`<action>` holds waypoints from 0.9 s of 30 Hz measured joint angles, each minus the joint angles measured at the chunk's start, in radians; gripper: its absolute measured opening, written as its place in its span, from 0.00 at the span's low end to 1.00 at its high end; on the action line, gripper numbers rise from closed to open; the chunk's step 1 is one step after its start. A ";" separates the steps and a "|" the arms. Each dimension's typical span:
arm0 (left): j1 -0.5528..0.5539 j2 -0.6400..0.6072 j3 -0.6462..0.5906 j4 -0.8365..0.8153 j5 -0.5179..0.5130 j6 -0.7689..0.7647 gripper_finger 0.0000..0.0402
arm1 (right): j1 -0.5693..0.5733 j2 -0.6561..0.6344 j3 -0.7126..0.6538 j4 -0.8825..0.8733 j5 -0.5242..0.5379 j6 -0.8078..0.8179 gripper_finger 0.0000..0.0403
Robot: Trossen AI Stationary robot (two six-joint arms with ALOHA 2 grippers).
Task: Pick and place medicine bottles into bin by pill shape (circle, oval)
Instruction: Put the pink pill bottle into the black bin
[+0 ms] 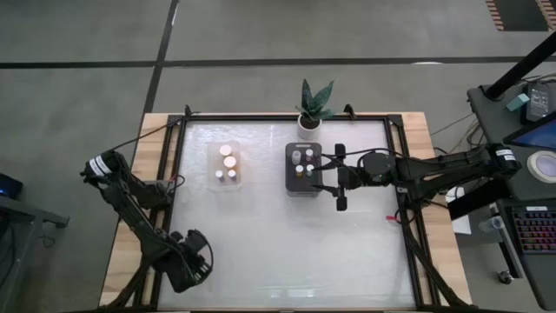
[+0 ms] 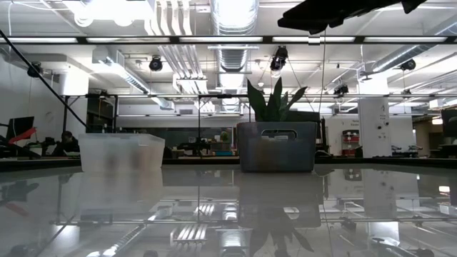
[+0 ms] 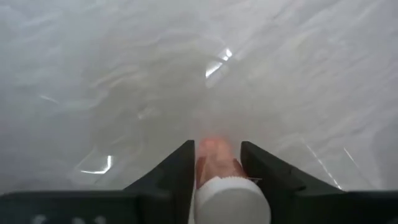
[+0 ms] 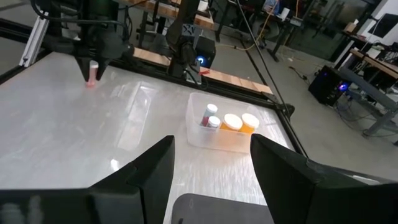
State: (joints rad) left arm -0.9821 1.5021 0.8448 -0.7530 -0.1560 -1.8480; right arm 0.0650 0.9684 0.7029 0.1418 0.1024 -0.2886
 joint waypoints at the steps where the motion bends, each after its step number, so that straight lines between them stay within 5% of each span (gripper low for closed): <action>1: 0.000 0.000 0.001 0.002 0.002 0.001 0.26 | 0.000 0.000 0.000 -0.001 0.000 0.000 0.50; 6: 0.008 0.000 0.002 0.003 0.004 0.003 0.18 | 0.000 0.000 0.000 -0.002 0.001 0.000 0.50; 14: 0.110 -0.006 0.025 0.003 0.003 0.070 0.20 | 0.000 0.000 0.000 -0.002 0.002 0.000 0.50; 18: 0.216 -0.011 0.064 0.004 0.010 0.191 0.20 | 0.000 0.000 0.000 -0.002 0.002 0.000 0.50; 24: 0.473 -0.013 0.105 0.005 0.202 0.142 0.21 | 0.000 0.000 0.000 -0.002 0.003 -0.003 0.50; 27: 0.561 -0.013 0.134 0.039 0.215 0.267 0.21 | 0.000 0.000 0.000 -0.005 0.003 -0.003 0.50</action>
State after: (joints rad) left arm -0.4210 1.4895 0.9789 -0.7136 0.0592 -1.5811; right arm 0.0650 0.9688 0.7029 0.1371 0.1051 -0.2913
